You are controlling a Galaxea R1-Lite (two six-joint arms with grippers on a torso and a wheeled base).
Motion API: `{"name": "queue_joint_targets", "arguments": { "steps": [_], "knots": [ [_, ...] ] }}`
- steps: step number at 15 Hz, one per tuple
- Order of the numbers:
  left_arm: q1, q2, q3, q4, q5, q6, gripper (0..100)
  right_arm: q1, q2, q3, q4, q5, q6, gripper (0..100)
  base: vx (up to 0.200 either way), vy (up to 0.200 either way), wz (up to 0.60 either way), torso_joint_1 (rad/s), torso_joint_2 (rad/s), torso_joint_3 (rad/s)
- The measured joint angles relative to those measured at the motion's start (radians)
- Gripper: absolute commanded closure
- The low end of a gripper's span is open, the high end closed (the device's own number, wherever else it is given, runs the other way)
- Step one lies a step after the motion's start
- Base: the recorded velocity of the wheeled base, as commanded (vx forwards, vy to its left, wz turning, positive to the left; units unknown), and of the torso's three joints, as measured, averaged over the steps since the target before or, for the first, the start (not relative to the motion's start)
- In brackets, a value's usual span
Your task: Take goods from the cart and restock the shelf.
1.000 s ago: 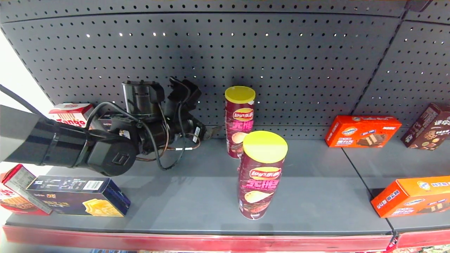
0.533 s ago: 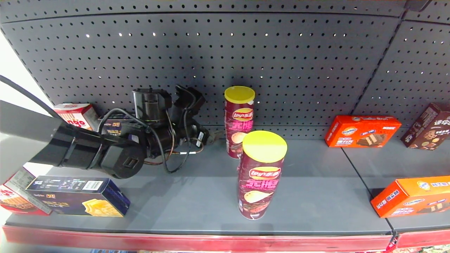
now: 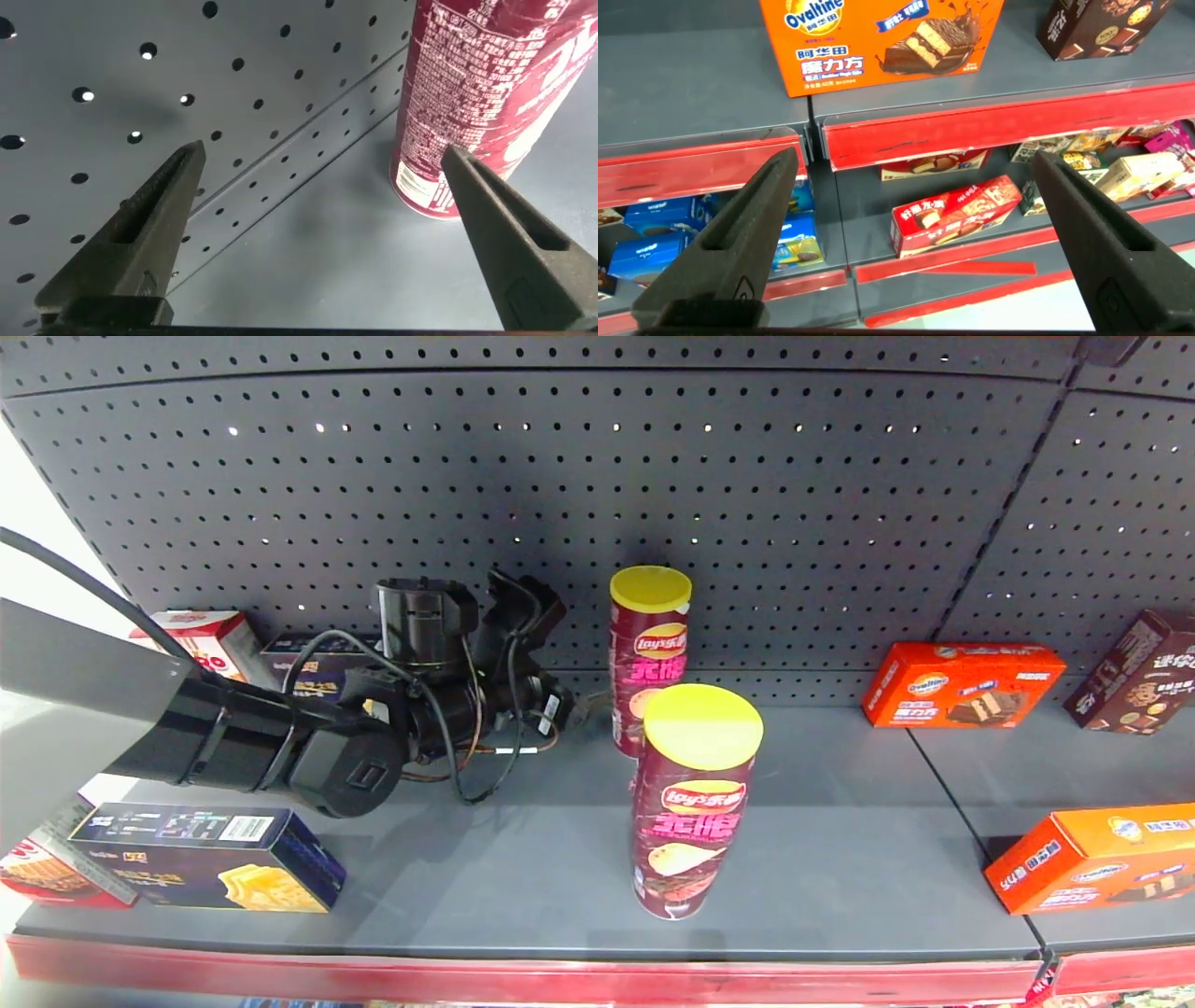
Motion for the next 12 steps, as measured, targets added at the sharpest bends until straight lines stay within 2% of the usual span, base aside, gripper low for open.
{"name": "queue_joint_targets", "arguments": {
  "steps": [9, 12],
  "knots": [
    [-0.001, 0.014, -0.011, -0.001, 0.000, 0.000, 0, 0.001, 0.000, 0.000, 0.000, 0.000, 0.000, 0, 0.000, 0.000, 0.00, 0.000, 0.00, 0.000],
    [0.007, 0.013, -0.001, -0.002, 0.015, 0.000, 0, 0.000, 0.000, 0.000, 0.000, 0.000, 0.000, 0, 0.000, 0.000, 0.00, 0.000, 0.00, 0.000]
  ]
}}
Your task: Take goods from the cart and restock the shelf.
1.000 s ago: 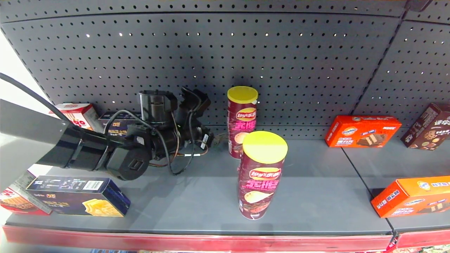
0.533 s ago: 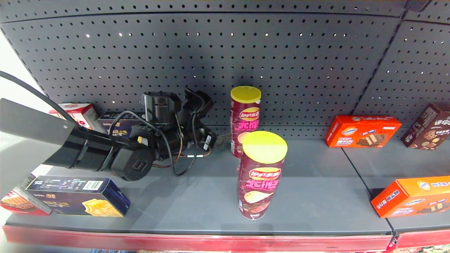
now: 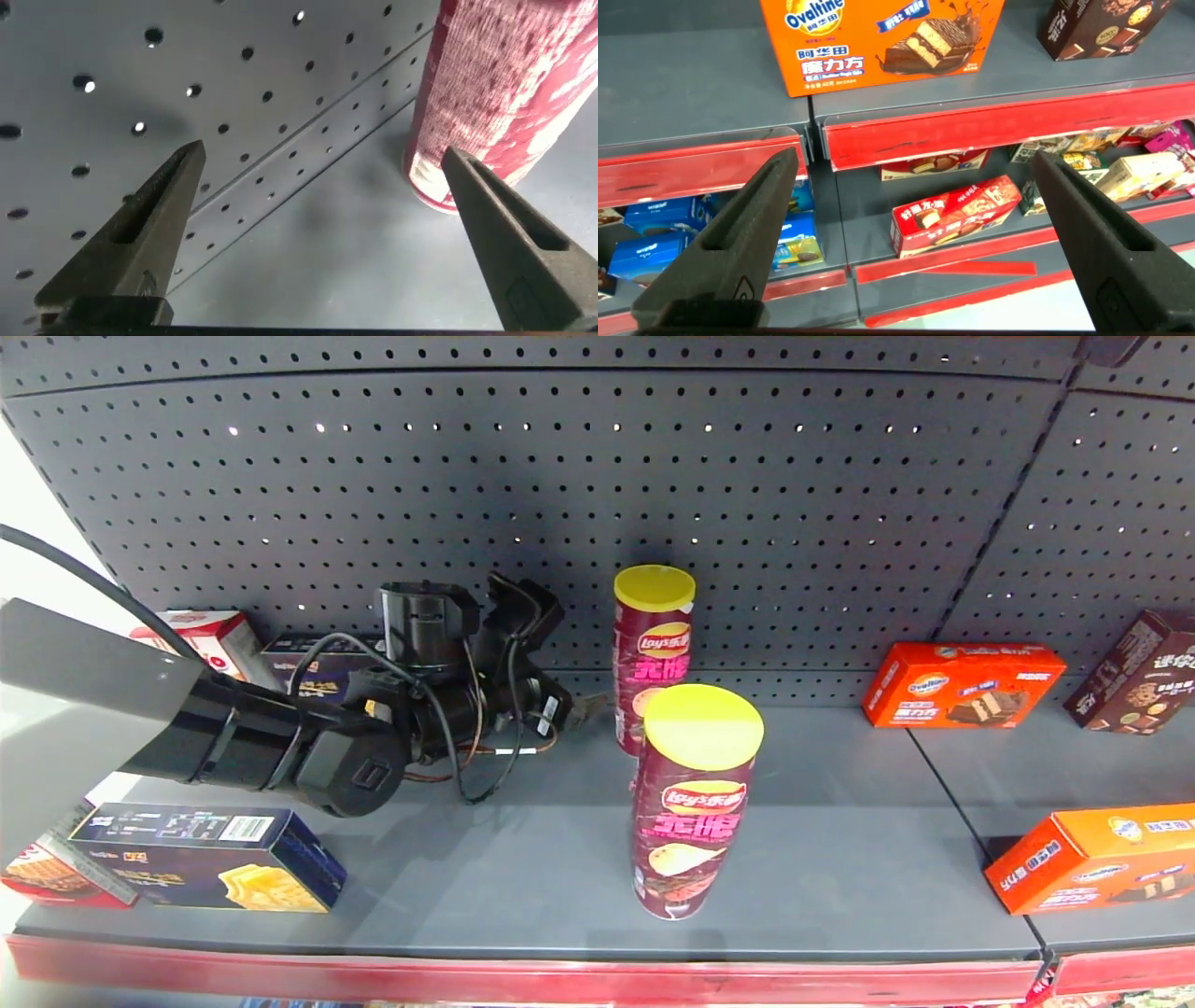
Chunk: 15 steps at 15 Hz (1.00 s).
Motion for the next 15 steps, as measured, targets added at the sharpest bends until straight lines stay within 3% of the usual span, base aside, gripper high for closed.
{"name": "queue_joint_targets", "arguments": {
  "steps": [4, 8, 15],
  "knots": [
    [0.005, -0.040, 0.038, -0.026, 0.005, -0.003, 0, 0.000, 0.000, 0.000, 0.000, 0.000, 0.000, 0, 0.000, 0.000, 0.00, 0.000, 0.00, 0.000],
    [0.005, -0.189, 0.113, -0.030, 0.023, -0.061, 0, 0.000, 0.000, 0.000, 0.000, 0.000, 0.000, 0, 0.000, 0.000, 0.00, 0.000, 0.00, 0.000],
    [-0.008, -0.681, 0.518, -0.029, 0.054, -0.121, 0, 0.000, 0.000, 0.000, 0.000, 0.000, 0.000, 0, 0.000, 0.000, 0.00, 0.000, 0.00, 0.000]
  ]
}}
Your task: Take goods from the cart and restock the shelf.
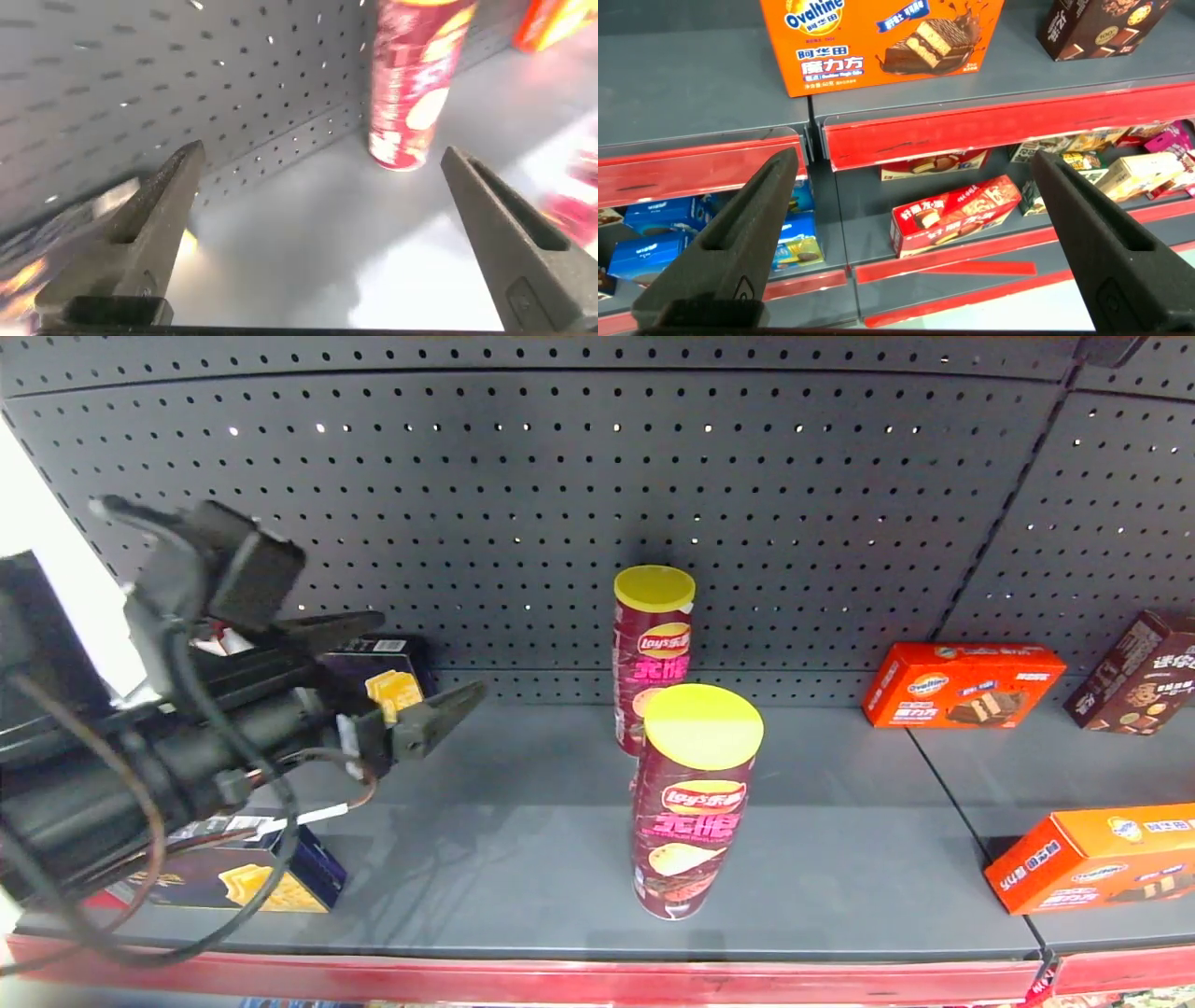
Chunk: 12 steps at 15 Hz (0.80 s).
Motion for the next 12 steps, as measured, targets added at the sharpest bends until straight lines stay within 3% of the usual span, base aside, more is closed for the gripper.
{"name": "queue_joint_targets", "arguments": {
  "steps": [3, 6, 9, 12],
  "knots": [
    [0.005, -0.293, 0.203, 0.021, 0.002, -0.060, 0, 0.000, 0.000, 0.000, 0.000, 0.000, 0.000, 0, 0.000, 0.000, 0.00, 0.000, 0.00, 0.000],
    [0.070, -0.596, 0.384, 0.124, 0.001, -0.097, 0, 0.000, 0.000, 0.000, 0.000, 0.000, 0.000, 0, 0.000, 0.000, 0.00, 0.000, 0.00, 0.000],
    [0.237, -0.854, 0.573, 0.209, -0.003, -0.089, 0, 0.000, 0.000, 0.000, 0.000, 0.000, 0.000, 0, 0.000, 0.000, 0.00, 0.000, 0.00, 0.000],
    [0.376, -1.094, 0.637, 0.443, -0.002, -0.073, 0, 0.000, 0.000, 0.000, 0.000, 0.000, 0.000, 0, 0.000, 0.000, 0.00, 0.000, 0.00, 0.000]
  ]
}}
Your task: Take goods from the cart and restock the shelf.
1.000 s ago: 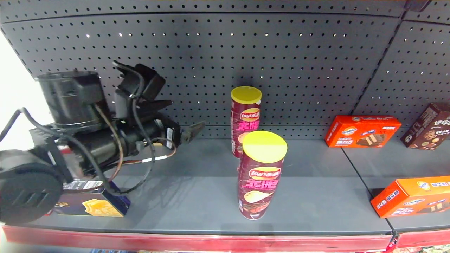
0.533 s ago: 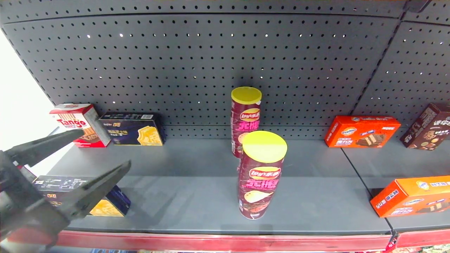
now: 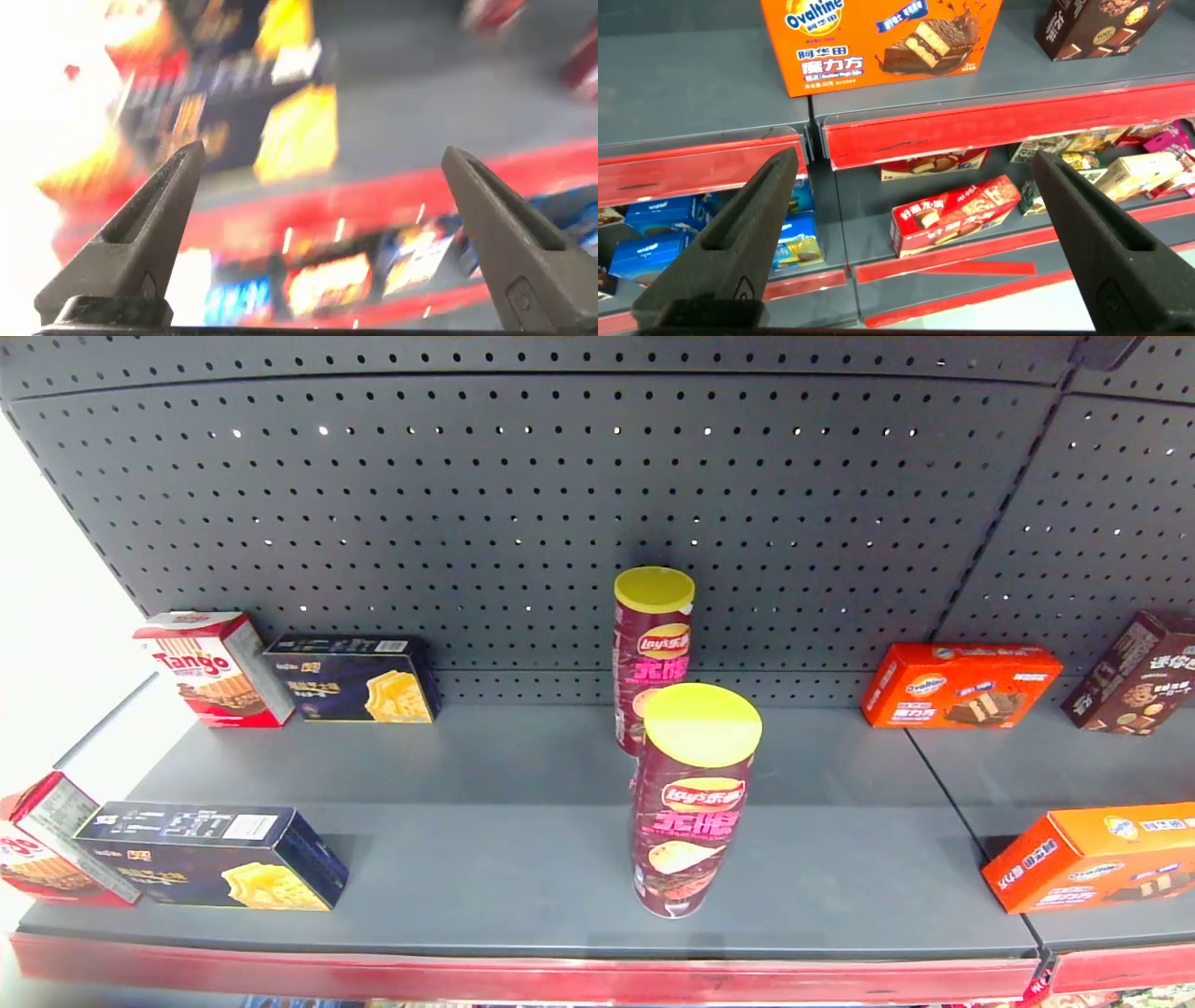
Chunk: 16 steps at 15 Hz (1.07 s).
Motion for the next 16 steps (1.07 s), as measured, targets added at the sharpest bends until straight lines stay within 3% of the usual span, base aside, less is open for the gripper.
{"name": "queue_joint_targets", "arguments": {
  "steps": [2, 4, 7, 8, 10, 13, 16],
  "knots": [
    [0.032, -0.131, 0.015, 0.154, 0.002, -0.004, 0, 0.000, 0.000, 0.000, 0.000, 0.000, 0.000, 0, 0.000, 0.000, 0.00, 0.000, 0.00, 0.000],
    [0.043, -0.202, 0.021, 0.166, 0.001, -0.006, 0, 0.000, 0.000, 0.000, 0.000, 0.000, 0.000, 0, 0.000, 0.000, 0.00, 0.000, 0.00, 0.000],
    [0.046, -0.242, 0.023, 0.166, 0.004, -0.065, 0, 0.000, 0.000, 0.000, 0.000, 0.000, 0.000, 0, 0.000, 0.000, 0.00, 0.000, 0.00, 0.000],
    [0.046, -0.248, 0.023, 0.169, 0.023, -0.073, 0, 0.000, 0.000, 0.000, 0.000, 0.000, 0.000, 0, 0.000, 0.000, 0.00, 0.000, 0.00, 0.000],
    [0.047, -0.255, 0.023, 0.235, 0.168, -0.070, 0, -0.001, 0.000, 0.000, 0.000, 0.000, 0.000, 0, 0.000, 0.000, 0.00, 0.000, 0.00, 0.000],
    [0.045, -0.257, 0.022, 0.232, 0.131, -0.041, 0, 0.000, 0.000, 0.000, 0.000, 0.000, 0.000, 0, 0.000, 0.000, 0.00, 0.000, 0.00, 0.000],
    [0.044, -0.257, 0.022, 0.232, 0.107, -0.048, 0, 0.000, 0.000, 0.000, 0.000, 0.008, 0.000, 0, 0.000, 0.000, 0.00, 0.000, 0.00, 0.000]
  ]
}}
